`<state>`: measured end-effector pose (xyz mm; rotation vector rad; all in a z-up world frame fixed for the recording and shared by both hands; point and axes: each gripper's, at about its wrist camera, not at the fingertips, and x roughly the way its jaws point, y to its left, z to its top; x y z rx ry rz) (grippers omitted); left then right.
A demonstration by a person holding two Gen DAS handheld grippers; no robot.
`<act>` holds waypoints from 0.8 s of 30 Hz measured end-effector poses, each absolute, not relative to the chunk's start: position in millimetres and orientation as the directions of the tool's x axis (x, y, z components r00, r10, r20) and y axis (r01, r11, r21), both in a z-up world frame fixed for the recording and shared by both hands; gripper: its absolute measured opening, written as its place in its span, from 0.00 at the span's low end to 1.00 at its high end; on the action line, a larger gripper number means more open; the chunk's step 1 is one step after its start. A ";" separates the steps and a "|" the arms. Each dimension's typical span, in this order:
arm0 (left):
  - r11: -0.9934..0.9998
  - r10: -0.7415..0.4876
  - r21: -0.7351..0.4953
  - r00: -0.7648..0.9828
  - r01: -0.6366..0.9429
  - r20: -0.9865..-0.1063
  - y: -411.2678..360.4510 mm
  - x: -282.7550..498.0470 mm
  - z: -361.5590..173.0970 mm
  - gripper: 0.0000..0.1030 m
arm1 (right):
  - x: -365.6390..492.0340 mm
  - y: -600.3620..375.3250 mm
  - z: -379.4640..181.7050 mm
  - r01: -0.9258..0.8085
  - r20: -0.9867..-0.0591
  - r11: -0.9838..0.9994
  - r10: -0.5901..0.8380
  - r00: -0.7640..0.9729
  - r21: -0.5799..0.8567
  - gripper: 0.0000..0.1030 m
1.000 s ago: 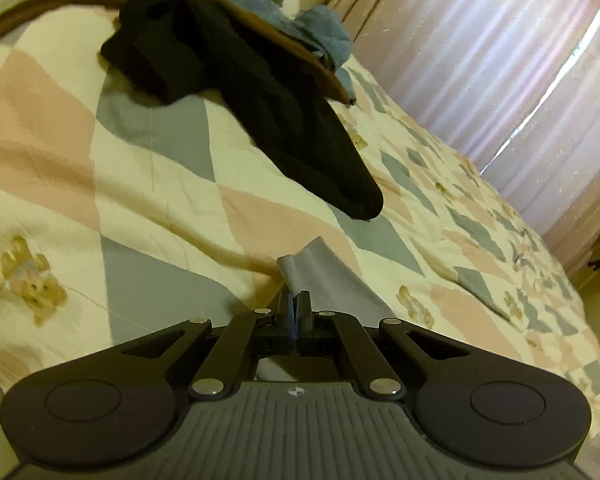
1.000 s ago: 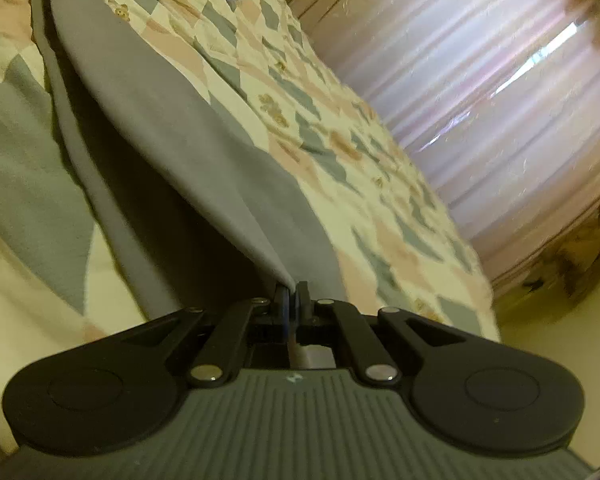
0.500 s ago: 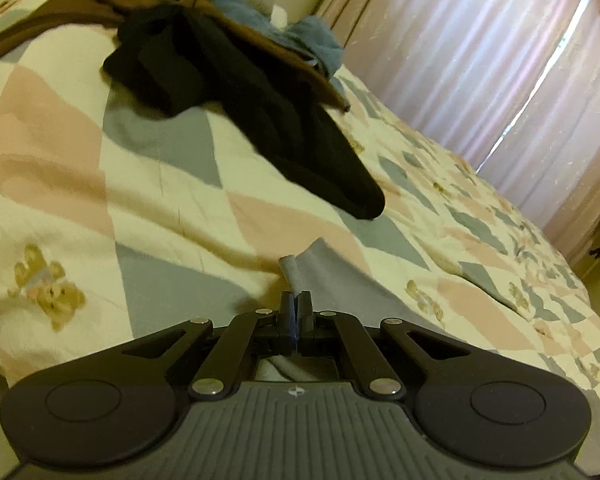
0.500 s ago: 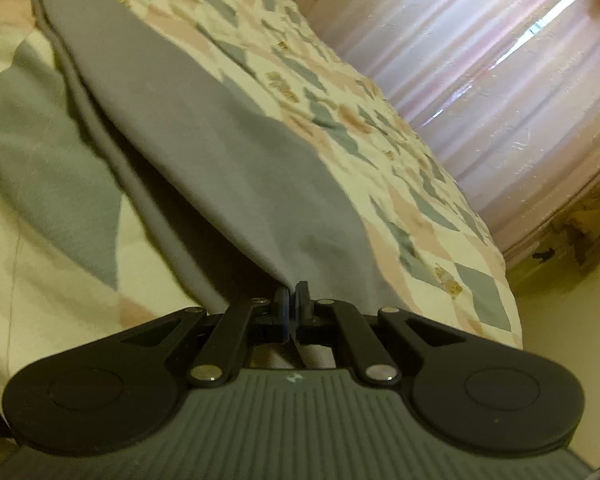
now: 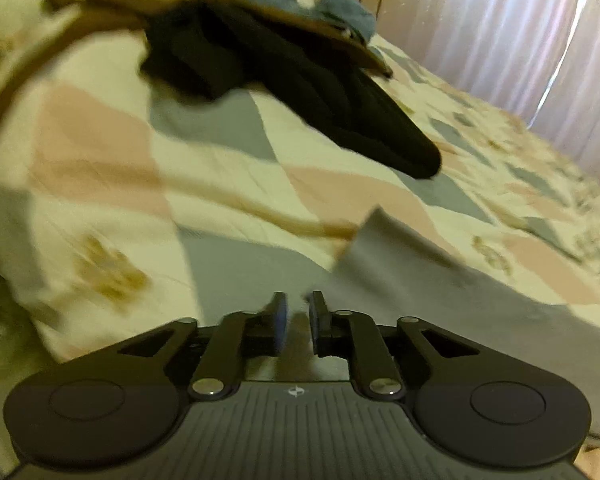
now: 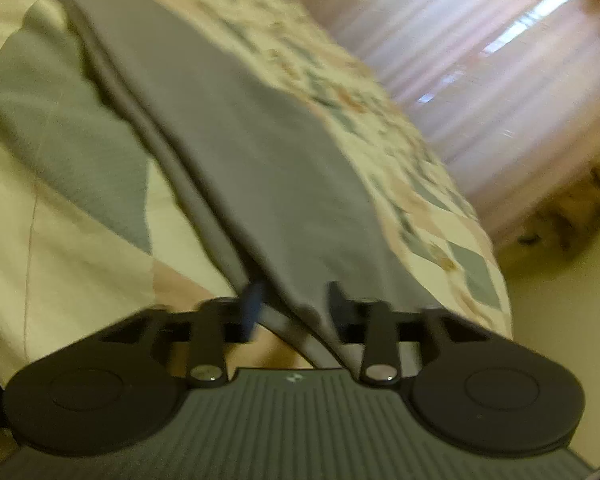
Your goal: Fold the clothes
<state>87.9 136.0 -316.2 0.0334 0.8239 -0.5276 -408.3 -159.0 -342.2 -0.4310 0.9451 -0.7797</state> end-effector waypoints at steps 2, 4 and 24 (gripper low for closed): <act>0.880 -0.403 -0.122 0.585 0.459 -0.703 136.3 79.3 -303.3 0.14 | -426.4 -160.2 -331.9 0.507 -0.560 0.657 -0.749 0.355 -0.558 0.47; 0.863 -0.436 -0.139 0.576 0.486 -0.691 130.1 67.0 -290.3 0.14 | -452.6 -169.0 -319.0 0.638 -0.576 0.647 -0.732 0.364 -0.419 0.47; 0.038 -0.705 -0.475 -0.313 0.879 -0.636 -155.3 -159.6 -324.7 0.21 | -644.7 -331.6 -350.3 0.696 -0.608 -0.145 -0.630 0.483 0.703 0.08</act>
